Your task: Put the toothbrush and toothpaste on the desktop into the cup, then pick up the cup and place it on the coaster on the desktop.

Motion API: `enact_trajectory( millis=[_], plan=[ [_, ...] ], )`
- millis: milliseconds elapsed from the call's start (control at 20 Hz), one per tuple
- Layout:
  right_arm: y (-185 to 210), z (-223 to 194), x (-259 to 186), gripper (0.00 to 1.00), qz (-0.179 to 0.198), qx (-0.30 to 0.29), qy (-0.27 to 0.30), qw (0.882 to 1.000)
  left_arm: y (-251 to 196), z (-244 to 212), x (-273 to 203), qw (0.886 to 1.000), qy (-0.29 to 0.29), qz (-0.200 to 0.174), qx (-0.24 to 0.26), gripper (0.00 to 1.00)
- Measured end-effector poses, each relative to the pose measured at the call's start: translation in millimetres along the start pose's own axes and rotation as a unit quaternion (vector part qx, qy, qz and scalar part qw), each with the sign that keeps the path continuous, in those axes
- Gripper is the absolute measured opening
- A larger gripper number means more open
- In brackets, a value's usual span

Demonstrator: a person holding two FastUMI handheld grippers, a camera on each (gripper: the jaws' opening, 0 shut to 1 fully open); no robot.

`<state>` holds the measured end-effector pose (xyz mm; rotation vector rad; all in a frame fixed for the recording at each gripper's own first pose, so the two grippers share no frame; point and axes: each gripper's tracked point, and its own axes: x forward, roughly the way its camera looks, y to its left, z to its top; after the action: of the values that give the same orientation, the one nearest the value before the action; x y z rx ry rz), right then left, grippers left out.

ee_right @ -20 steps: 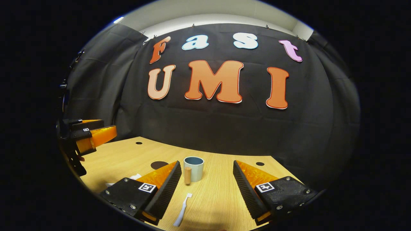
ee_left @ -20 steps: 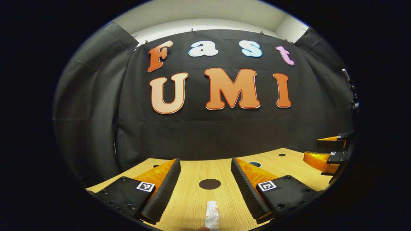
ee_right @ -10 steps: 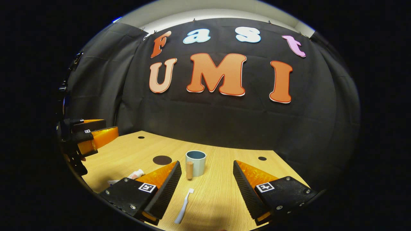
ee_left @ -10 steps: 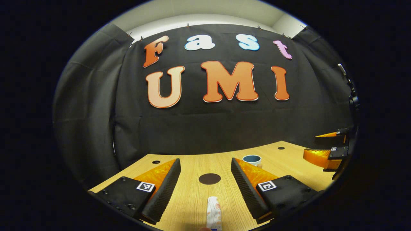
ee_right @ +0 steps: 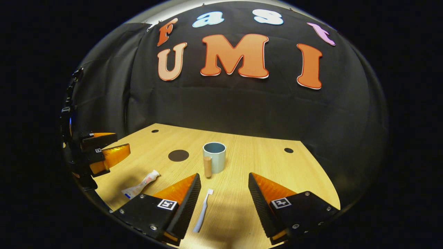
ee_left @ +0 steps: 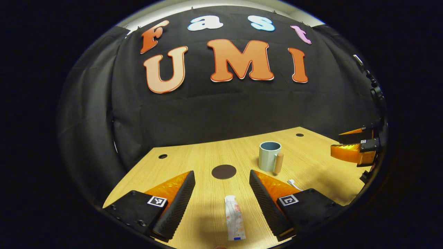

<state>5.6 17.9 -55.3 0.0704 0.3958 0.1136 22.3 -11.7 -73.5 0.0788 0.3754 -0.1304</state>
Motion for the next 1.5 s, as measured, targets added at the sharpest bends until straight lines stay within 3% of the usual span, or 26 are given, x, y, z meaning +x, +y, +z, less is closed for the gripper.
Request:
enact_trajectory(
  millis=[400, 550, 600, 650, 700, 850, 900, 1050, 1250, 1450, 1500],
  plan=[
    [17.1, -51.3, 29.6, 0.80, 0.042, 0.029, 0.132, 0.990, -4.4, -59.4, 37.2, 0.990, 0.134, -0.035, 0.000, 1.00],
    [13.5, -64.3, 31.2, 0.72, 0.030, 0.028, 0.168, 0.985, -3.7, -70.8, 38.7, 0.982, 0.185, -0.046, -0.008, 1.00],
    [13.2, -68.2, 32.3, 0.77, 0.032, 0.029, 0.180, 0.983, -3.6, -70.9, 40.1, 0.979, 0.197, -0.049, -0.009, 1.00],
    [14.2, -74.3, 36.4, 0.70, 0.033, 0.032, 0.191, 0.980, -4.0, -70.6, 40.3, 0.976, 0.209, -0.051, -0.011, 1.00],
    [16.1, -79.6, 40.4, 0.74, 0.037, 0.034, 0.203, 0.978, -3.7, -69.0, 41.4, 0.974, 0.220, -0.054, -0.012, 0.99],
    [19.5, -90.8, 44.5, 0.66, 0.039, 0.032, 0.227, 0.973, -8.6, -71.7, 43.0, 0.961, 0.267, -0.065, -0.026, 0.97],
    [20.0, -90.5, 44.2, 0.66, 0.039, 0.030, 0.232, 0.971, -12.1, -73.2, 45.6, 0.957, 0.280, -0.070, -0.030, 0.88],
    [25.9, -96.9, 47.1, 0.66, 0.046, 0.028, 0.246, 0.968, -18.2, -87.0, 44.2, 0.948, 0.307, -0.074, -0.043, 0.80],
    [33.0, -111.8, 55.1, 0.66, 0.048, 0.031, 0.266, 0.962, -17.4, -97.5, 43.0, 0.939, 0.334, -0.070, -0.045, 0.57],
    [35.8, -124.3, 61.3, 0.66, 0.048, 0.040, 0.295, 0.954, -9.2, -95.7, 46.1, 0.942, 0.327, -0.058, -0.038, 0.42],
    [40.5, -127.4, 59.5, 0.60, 0.053, 0.050, 0.306, 0.949, -10.8, -95.3, 42.7, 0.940, 0.334, -0.062, -0.037, 0.20]
  ],
)
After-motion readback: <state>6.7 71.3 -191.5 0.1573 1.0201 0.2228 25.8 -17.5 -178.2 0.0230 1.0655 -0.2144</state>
